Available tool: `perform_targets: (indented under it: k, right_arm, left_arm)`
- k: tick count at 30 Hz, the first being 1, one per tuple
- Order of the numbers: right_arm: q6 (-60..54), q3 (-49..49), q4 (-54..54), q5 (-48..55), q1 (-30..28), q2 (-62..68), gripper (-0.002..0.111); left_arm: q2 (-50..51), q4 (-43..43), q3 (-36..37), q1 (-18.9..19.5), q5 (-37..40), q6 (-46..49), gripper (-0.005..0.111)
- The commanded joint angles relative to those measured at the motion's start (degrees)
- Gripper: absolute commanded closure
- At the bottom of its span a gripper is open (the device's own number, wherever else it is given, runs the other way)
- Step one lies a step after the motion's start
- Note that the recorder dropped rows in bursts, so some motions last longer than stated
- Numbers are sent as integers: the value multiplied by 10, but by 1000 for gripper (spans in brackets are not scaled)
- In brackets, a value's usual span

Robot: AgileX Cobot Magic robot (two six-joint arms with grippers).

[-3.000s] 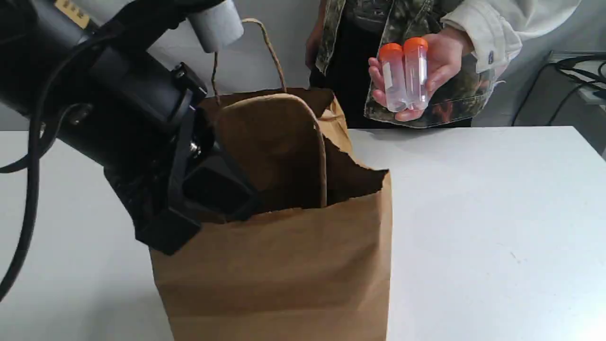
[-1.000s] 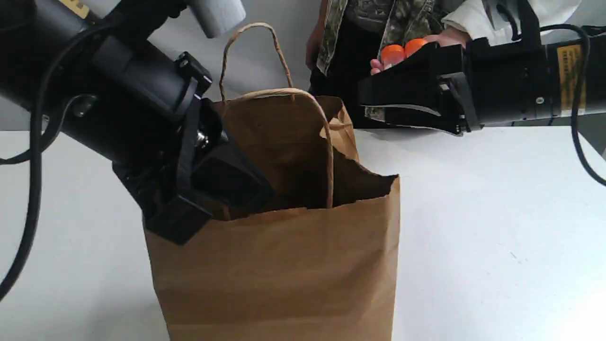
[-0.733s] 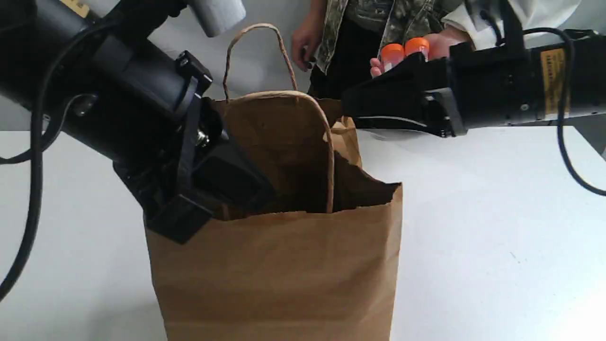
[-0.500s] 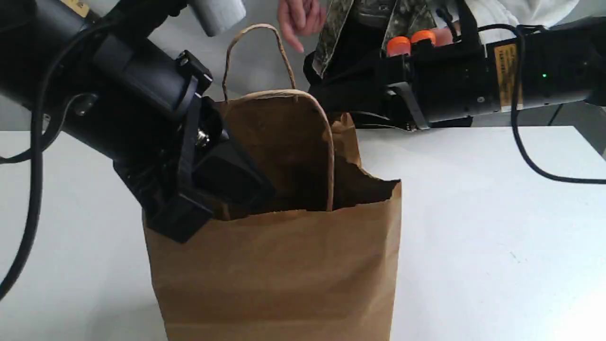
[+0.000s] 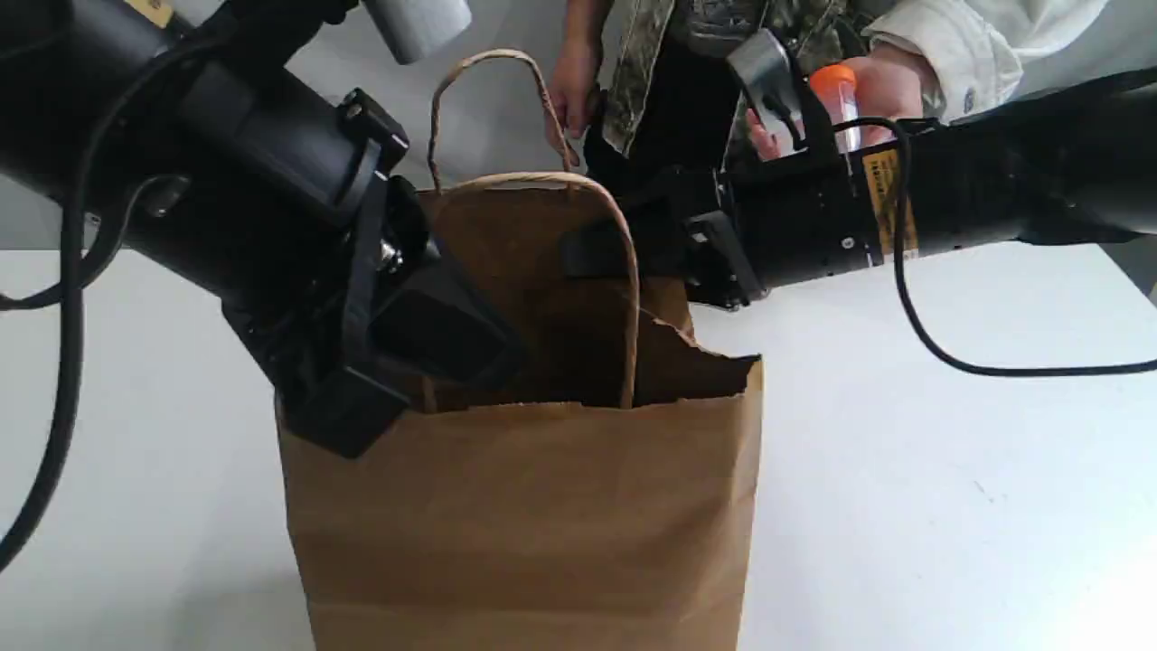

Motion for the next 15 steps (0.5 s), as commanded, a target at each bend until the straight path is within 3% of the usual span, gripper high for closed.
perform_targets:
  k: [1, 2, 3, 15]
  right_arm:
    - [-14, -4, 3, -9, 4, -1, 89]
    - [-21, -4, 3, -9, 4, -1, 104]
    - [-26, -4, 3, -9, 4, -1, 107]
    - [46, -4, 3, 21, 4, -1, 108]
  left_arm:
    - [3, -6, 2, -2, -7, 5, 107]
    - [4, -6, 2, -2, -8, 3, 107]
    - [6, -6, 2, -2, -9, -1, 107]
    - [13, 68, -60, -2, -73, -37, 107]
